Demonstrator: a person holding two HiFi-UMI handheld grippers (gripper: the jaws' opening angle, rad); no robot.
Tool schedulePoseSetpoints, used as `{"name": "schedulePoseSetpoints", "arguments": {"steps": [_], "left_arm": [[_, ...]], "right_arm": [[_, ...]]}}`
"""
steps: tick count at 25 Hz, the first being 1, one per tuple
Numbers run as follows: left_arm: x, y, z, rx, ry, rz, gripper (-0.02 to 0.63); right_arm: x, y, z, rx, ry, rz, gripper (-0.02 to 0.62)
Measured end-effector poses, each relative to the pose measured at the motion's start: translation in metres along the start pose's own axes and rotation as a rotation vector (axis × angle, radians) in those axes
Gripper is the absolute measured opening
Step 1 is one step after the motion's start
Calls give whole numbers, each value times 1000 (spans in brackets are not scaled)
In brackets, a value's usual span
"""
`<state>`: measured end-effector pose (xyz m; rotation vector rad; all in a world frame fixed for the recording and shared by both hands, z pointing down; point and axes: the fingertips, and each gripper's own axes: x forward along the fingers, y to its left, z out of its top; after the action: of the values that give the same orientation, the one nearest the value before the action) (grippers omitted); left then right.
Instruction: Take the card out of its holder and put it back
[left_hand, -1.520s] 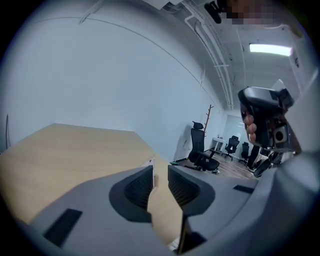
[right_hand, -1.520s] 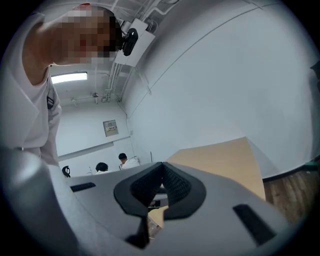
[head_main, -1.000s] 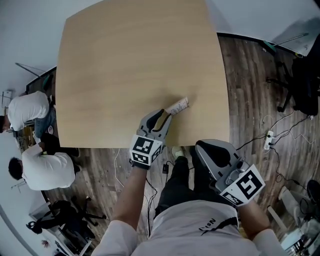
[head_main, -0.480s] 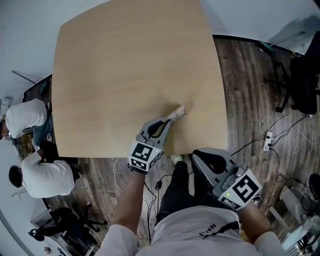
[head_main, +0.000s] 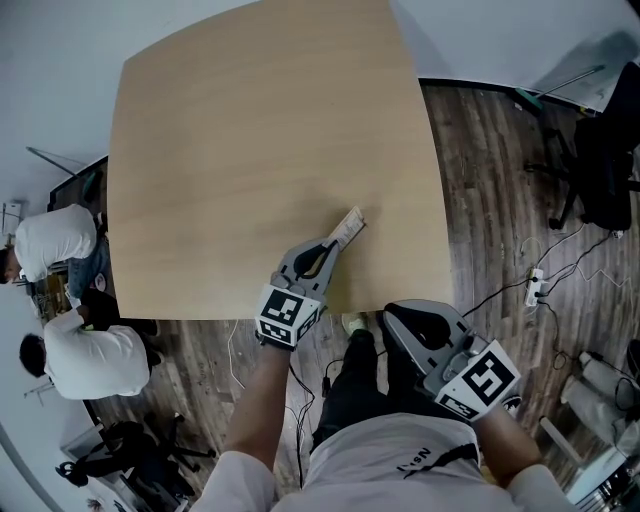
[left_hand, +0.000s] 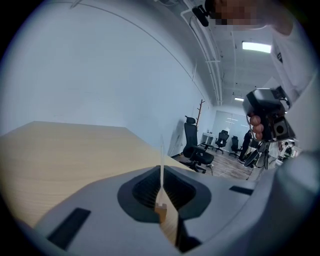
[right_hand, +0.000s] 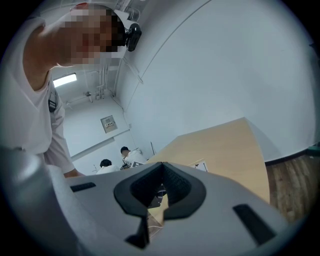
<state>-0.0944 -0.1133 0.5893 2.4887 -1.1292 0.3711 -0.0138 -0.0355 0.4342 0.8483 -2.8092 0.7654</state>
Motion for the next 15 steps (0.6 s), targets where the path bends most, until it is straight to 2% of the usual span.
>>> {"name": "schedulePoseSetpoints", "arguments": {"steps": [7, 15], "left_arm": [[-12, 1, 28, -7, -33, 32, 25], [-40, -10, 90, 2, -99, 63, 25]], "right_arm": [[-5, 5, 13, -11, -28, 4, 12], [-9, 11, 37, -51, -61, -1, 12]]}}
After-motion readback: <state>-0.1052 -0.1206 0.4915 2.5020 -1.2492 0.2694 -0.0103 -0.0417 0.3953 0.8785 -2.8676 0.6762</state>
